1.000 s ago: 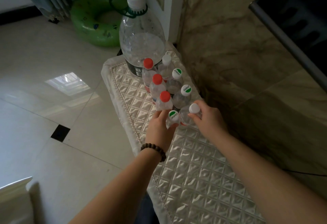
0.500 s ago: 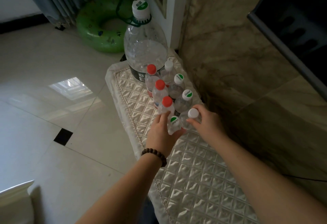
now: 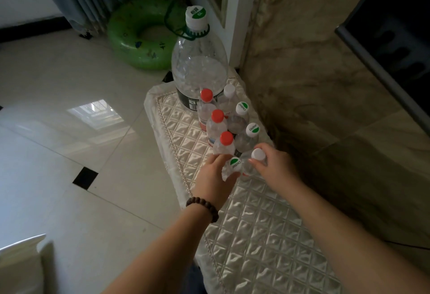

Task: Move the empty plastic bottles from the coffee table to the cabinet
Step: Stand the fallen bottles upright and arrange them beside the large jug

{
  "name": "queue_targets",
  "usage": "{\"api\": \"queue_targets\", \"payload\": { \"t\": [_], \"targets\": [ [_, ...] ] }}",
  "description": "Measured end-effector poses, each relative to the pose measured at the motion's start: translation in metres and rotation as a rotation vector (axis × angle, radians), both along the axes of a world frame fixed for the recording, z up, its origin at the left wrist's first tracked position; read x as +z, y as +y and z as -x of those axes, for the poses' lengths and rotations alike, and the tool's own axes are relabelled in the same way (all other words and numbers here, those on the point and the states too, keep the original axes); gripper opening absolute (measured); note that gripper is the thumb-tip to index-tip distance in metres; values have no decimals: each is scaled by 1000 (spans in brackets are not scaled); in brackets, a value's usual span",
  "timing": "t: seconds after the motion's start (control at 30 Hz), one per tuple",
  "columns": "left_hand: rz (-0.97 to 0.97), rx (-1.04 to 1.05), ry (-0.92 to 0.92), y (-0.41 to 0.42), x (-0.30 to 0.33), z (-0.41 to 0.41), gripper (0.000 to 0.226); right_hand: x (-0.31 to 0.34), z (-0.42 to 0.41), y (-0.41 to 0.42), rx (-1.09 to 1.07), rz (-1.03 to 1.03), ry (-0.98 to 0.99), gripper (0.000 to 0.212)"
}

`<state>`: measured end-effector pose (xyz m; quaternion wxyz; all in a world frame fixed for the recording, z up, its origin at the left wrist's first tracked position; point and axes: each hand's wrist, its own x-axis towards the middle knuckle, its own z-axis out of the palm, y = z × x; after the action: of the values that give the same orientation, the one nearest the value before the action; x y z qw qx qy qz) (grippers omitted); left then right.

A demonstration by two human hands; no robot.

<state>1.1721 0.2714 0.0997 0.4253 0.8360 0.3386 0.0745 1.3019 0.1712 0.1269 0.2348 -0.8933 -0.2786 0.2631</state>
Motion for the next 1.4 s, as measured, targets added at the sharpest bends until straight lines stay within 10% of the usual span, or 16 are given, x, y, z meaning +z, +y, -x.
{"api": "queue_targets", "payload": {
  "t": [1.1, 1.4],
  "targets": [
    [-4, 236, -106, 67, 12, -53, 49, 11, -58, 79, -62, -97, -48, 56],
    [-60, 157, -24, 91, 7, -69, 27, -3, -62, 104, -19, 9, -57, 36]
  ]
}}
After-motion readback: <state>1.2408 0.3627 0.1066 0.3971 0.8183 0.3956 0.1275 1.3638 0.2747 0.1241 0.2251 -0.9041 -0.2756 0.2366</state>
